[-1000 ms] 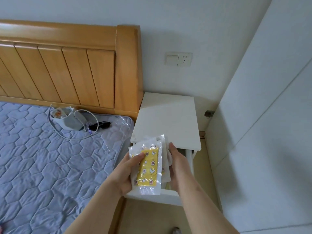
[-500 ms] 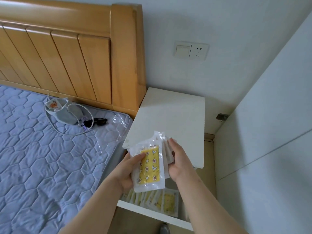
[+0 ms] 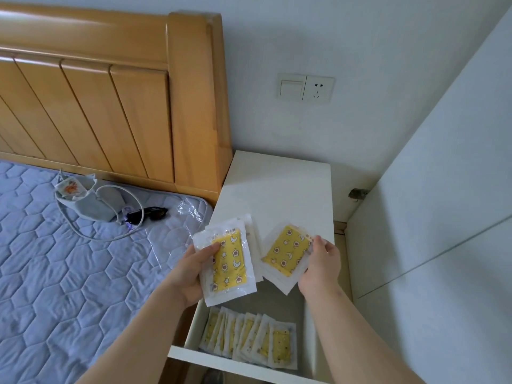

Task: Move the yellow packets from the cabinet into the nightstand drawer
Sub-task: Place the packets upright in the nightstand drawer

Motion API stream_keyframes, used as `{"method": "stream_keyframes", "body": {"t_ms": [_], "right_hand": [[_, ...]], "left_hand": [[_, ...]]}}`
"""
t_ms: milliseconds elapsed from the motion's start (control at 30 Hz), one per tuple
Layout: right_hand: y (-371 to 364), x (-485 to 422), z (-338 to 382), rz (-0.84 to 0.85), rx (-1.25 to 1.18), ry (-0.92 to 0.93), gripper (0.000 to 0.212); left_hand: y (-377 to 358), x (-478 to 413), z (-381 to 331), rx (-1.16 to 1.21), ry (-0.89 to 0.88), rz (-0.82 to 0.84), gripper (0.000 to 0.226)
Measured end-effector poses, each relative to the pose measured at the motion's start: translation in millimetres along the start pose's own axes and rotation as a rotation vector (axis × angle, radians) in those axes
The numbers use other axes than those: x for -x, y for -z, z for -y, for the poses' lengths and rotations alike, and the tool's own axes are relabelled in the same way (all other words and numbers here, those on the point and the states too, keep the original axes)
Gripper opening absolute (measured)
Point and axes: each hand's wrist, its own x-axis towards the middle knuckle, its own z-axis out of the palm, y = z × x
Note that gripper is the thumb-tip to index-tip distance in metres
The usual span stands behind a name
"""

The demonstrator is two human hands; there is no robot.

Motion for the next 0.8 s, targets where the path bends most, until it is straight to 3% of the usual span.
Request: {"method": "stream_keyframes", "body": {"t_ms": [267, 433, 633, 800], "right_hand": [[-22, 17, -29, 0.145, 0.102, -0.173, 0.016], [-21, 23, -29, 0.269, 0.137, -0.169, 0.016], [-24, 23, -26, 0.132, 0.326, -0.036, 0.021], [-21, 21, -19, 0.045, 0.311, 0.051, 0.024]], "left_hand": [[-5, -5, 7, 0.002, 0.018, 0.02, 0.037], [-8, -6, 5, -0.006, 0.012, 0.027, 0.028], [-11, -2, -3, -0.059, 0.001, 0.061, 0.023], [-5, 1, -6, -0.146, 0.036, 0.045, 0.025]]}}
